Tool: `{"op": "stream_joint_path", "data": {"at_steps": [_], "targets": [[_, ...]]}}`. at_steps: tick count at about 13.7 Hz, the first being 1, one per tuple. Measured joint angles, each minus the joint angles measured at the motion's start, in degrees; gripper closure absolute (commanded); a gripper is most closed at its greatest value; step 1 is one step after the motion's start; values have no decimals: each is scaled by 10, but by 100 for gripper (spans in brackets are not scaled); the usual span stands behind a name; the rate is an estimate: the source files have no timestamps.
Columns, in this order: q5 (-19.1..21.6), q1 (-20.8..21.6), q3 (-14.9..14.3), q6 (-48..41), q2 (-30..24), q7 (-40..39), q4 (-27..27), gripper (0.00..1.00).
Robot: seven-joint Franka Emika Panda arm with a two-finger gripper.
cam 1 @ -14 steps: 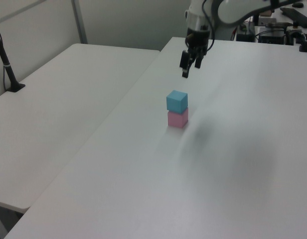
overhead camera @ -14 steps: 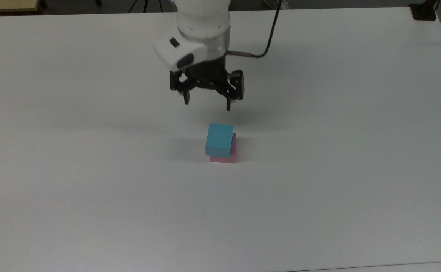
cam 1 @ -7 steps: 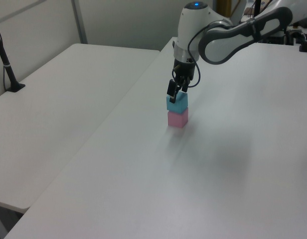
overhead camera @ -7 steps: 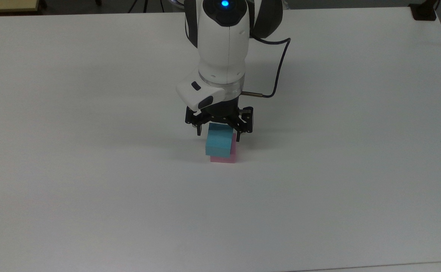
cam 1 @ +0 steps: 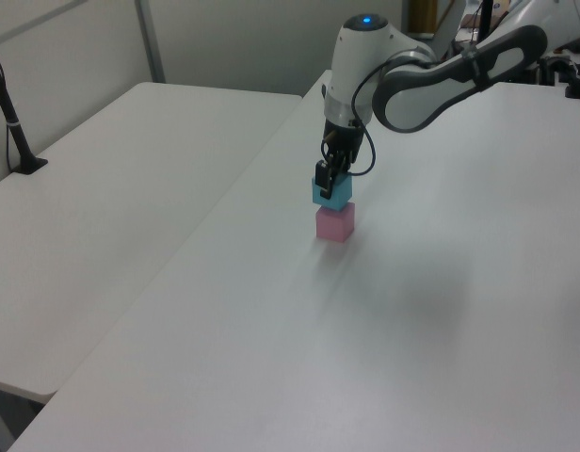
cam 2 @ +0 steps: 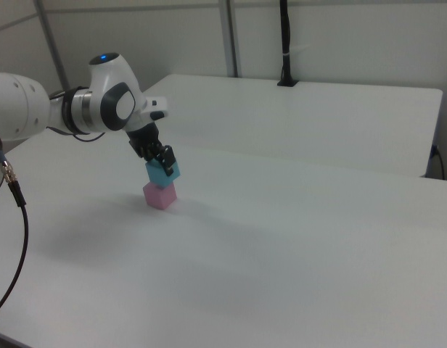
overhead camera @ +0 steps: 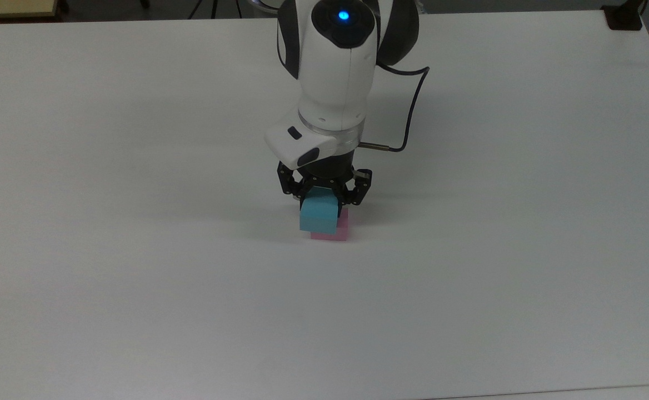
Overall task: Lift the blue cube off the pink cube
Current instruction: 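Move the light-blue cube off the pink cube and set it beside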
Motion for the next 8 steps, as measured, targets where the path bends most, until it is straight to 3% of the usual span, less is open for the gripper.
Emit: {"op": "stream_joint_path", "data": {"at_steps": [3,6,7,8], "targets": [[0,-28,-2,-22,-23,-29,4,68],[-6,-63,-4,-24,-13,-66,-4,58],[-13,-72,-4,-17,-4,-71,-5,53],[-26,-81,-4,-8,8,-73,-7,41]]}}
